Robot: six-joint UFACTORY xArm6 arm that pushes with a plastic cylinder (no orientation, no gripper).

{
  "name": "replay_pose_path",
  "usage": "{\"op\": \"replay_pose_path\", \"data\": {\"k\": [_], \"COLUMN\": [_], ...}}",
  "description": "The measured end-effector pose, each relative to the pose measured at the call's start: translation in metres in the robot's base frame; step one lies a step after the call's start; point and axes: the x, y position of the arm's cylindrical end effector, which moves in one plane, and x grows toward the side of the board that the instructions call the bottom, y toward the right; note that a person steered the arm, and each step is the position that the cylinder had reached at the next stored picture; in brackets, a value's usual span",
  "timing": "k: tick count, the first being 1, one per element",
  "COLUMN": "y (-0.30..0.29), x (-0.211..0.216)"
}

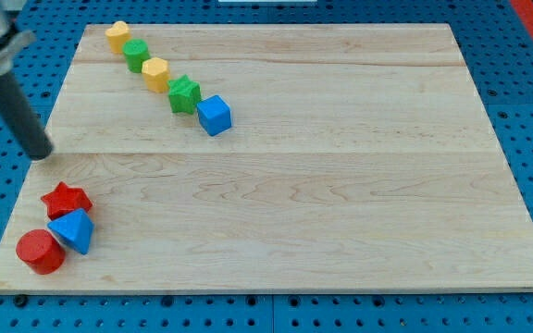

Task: Move the red star to the bottom of the blue cube

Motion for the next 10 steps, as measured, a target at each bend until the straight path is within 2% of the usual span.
{"op": "replay_pose_path", "data": {"k": [1,2,3,5,8,10], "y": [-0.002,-0.001,0.001,0.094,0.192,0.206], "x": [0.021,0.068,0.093,0.067,0.019,0.012]}}
